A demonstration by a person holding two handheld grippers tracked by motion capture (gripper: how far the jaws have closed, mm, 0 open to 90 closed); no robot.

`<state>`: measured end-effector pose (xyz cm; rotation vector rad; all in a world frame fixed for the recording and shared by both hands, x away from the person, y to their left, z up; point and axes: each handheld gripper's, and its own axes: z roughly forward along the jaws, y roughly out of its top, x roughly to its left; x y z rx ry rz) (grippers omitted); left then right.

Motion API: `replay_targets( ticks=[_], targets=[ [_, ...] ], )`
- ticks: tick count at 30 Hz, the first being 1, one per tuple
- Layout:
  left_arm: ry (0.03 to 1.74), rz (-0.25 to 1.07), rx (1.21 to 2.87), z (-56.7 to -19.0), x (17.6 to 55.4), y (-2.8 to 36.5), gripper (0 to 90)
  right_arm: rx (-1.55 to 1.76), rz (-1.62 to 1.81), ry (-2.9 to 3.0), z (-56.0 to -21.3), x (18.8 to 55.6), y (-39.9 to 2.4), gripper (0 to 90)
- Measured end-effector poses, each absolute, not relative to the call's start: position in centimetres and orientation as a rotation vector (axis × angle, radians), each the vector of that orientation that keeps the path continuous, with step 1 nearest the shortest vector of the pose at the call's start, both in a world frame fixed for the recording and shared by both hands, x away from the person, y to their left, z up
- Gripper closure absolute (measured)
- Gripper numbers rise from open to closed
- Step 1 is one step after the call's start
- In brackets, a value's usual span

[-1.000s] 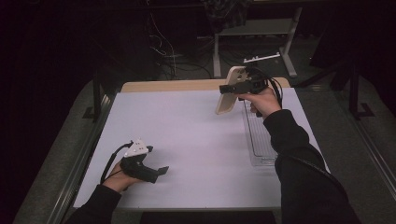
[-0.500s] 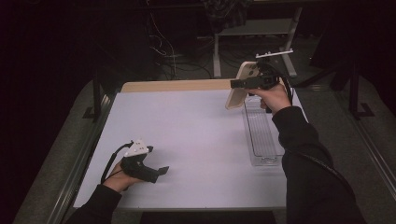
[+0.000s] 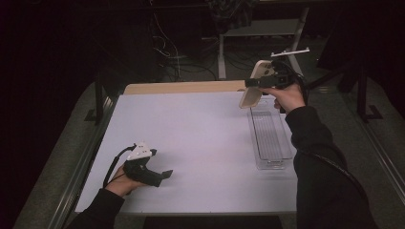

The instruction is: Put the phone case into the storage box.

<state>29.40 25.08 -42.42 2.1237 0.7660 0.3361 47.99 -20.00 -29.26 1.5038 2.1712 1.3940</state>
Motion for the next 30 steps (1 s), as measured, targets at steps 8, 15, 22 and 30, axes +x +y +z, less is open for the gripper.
replay_targets(
  ticks=[8,15,22,30],
  targets=[
    [0.769,0.333,2.122,-42.5,29.4,25.0,0.0,1.534,1.330,2.153,-29.5,48.3,-21.0,8.6],
    [0.789,0.325,2.110,-42.4,29.2,24.9,0.0,1.569,1.260,2.136,-29.9,48.8,-21.9,8.6],
    [0.767,0.329,2.135,-42.4,29.3,24.9,0.0,1.586,1.194,2.127,-29.9,49.0,-22.2,8.6],
    [0.775,0.324,2.116,-42.4,29.2,24.8,0.0,1.628,1.117,2.124,-30.9,49.2,-22.3,8.7]
  ],
)
